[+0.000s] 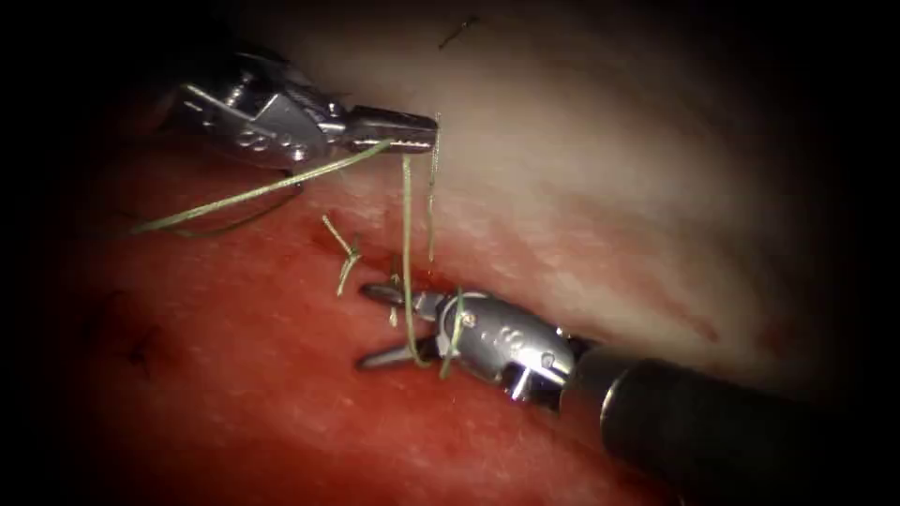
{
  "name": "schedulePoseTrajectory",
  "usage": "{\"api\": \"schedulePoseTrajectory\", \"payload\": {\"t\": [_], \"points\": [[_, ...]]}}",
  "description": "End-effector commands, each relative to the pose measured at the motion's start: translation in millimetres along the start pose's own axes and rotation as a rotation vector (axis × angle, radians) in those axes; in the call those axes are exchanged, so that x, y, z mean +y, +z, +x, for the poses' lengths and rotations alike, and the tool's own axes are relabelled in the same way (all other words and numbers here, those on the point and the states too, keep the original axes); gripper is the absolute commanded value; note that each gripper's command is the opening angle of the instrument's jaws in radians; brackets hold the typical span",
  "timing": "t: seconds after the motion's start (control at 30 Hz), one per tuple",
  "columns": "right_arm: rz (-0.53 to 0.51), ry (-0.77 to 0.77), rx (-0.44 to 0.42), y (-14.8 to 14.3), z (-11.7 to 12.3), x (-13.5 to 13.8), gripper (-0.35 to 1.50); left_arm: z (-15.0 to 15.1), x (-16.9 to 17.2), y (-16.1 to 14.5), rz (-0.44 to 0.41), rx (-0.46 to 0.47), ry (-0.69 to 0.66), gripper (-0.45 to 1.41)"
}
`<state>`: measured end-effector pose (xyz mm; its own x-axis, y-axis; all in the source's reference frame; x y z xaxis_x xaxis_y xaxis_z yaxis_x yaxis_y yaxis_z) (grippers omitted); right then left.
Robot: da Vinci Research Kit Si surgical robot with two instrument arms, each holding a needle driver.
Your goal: Wound Closure
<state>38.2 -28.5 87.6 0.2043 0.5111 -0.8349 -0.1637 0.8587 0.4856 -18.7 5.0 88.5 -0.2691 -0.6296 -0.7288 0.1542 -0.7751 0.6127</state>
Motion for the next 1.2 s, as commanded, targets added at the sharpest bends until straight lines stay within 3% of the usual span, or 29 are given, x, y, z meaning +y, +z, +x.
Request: {"api": "schedulePoseTrajectory", "payload": {"t": [0.03,0.1,0.3,0.6,0.73,0.93,1.13,1.2], "points": [[0.019,0.008,0.005,1.0,-0.3,0.0,0.99,-1.0,0.0,1.1,0.012,0.032,-0.008,-0.45],[0.046,0.035,0.035,1.0,-0.3,-0.1,0.94,-2.3,0.3,1.8,0.020,0.105,-0.032,-0.45],[0.089,0.069,0.087,0.8,-0.4,-0.1,0.91,-5.1,1.3,2.6,0.026,0.179,-0.067,-0.45],[0.081,0.089,0.166,-0.1,0.0,0.2,0.89,-8.7,5.6,3.4,0.002,0.132,-0.075,-0.45],[0.077,0.118,0.216,-0.2,0.2,0.3,0.86,-11.4,8.9,4.6,-0.007,0.098,-0.087,-0.45],[0.104,0.141,0.251,-0.1,0.1,0.0,0.79,-14.4,11.3,6.8,-0.007,0.056,-0.141,-0.45],[0.108,0.147,0.251,-0.2,0.2,-0.2,0.78,-15.3,12.5,8.0,-0.006,0.035,-0.157,-0.45],[0.088,0.161,0.316,-1.0,0.7,0.3,0.74,-15.3,14.4,7.9,-0.010,0.020,-0.146,-0.45]]}}
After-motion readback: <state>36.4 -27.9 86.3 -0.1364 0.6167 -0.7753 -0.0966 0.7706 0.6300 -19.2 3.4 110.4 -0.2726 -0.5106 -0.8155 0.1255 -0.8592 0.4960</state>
